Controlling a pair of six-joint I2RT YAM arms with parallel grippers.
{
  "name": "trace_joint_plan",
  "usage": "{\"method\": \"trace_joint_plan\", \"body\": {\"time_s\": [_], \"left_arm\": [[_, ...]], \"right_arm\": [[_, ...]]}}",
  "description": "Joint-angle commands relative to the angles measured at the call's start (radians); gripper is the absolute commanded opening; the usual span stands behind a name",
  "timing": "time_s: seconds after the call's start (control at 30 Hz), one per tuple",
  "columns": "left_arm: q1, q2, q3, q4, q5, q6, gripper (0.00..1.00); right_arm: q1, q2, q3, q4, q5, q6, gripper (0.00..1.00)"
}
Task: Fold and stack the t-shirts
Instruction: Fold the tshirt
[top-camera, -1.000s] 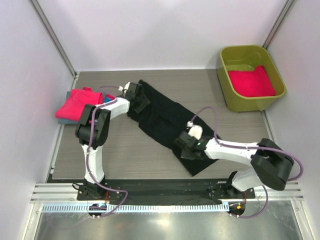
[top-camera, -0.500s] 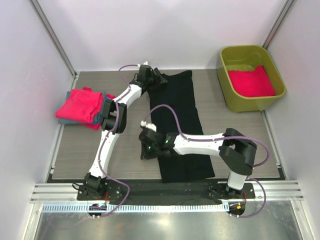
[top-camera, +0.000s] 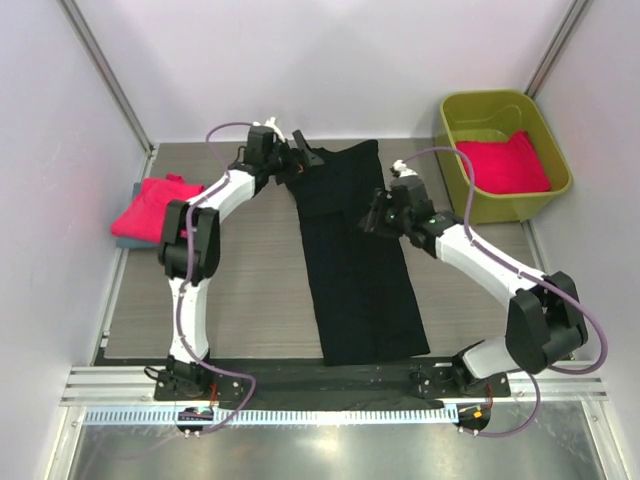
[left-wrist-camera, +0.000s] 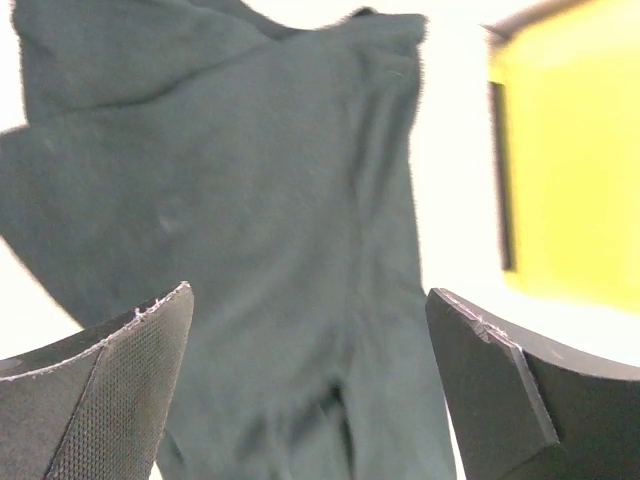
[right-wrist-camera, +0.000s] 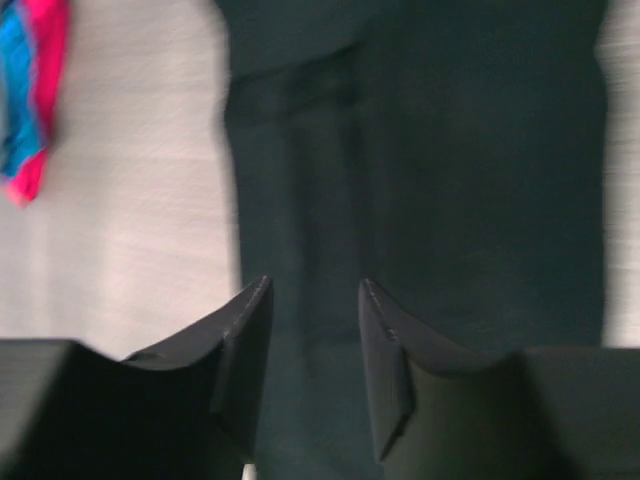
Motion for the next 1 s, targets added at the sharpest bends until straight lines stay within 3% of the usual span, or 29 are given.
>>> {"method": "trace_joint_plan", "body": {"time_s": [0.0,0.23,0.37,0.7,0.77,0.9,0.97], "left_arm": [[-0.002,-0.196,-0.098,0.058,0.045,0.039,1.00],[-0.050,-0.356,-0.420,0.054,-0.021,-0.033,0.95],[-0.070,-0.324,-0.448,0.064,-0.051,-0.067,0.88],[-0.068,-0.135,-0.313,0.038,-0.112,-0.090,0.71],[-0.065,-0.106,-0.289,-0.007,-0.120,-0.091,0.67],[-0.065,-0.079,-0.270,-0.008,-0.155,-0.093,0.61],[-0.061,-0.049,-0.226,-0.030,-0.158,-0.085,0.58]], "right_arm": [[-0.134,0.042,0.010,0.000,-0.030,-0.090,0.48],[-0.254,0.282,0.178,0.023,-0.005,-0.138,0.67],[-0.280,0.411,0.280,0.015,-0.001,-0.144,0.69],[-0.289,0.577,0.396,-0.013,-0.023,-0.147,0.64],[-0.292,0.606,0.418,-0.013,-0.029,-0.144,0.55],[-0.297,0.654,0.461,-0.011,-0.043,-0.138,0.51],[-0.300,0.672,0.481,-0.013,-0.040,-0.132,0.38]]}}
